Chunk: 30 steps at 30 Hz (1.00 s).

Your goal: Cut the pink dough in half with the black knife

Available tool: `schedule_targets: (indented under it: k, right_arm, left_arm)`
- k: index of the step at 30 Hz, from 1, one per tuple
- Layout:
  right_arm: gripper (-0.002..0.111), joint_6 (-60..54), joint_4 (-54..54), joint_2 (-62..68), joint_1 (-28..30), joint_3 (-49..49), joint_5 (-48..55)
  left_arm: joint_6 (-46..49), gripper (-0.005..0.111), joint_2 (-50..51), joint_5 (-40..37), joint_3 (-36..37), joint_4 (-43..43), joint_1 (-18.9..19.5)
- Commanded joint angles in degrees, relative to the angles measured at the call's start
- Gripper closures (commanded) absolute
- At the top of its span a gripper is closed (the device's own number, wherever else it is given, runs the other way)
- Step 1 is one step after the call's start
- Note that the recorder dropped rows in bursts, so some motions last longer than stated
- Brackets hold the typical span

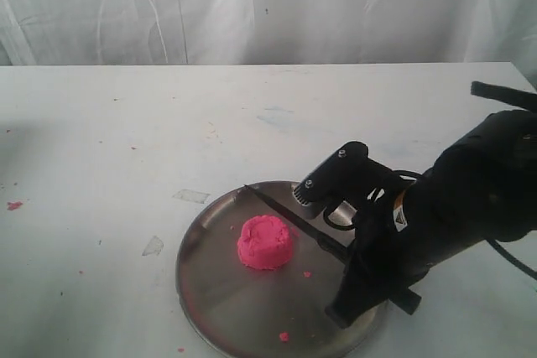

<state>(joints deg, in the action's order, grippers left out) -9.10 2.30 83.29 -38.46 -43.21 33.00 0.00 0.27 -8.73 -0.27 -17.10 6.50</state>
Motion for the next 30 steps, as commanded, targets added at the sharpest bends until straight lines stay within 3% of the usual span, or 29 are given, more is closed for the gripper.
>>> schedule_targets:
  k: [1,30]
  right_arm:
    - [0.101,0.3,0.0,1.7,-1.8,-0.2,-1.5]
    - [0.101,0.3,0.0,10.5,-2.1,-3.0,-3.0]
  left_arm:
    - [0.0,0.107,-0.3,0.1,0.3,-0.4,0.2]
    - [0.0,0.107,-0.3,0.1,0.3,-0.4,0.2]
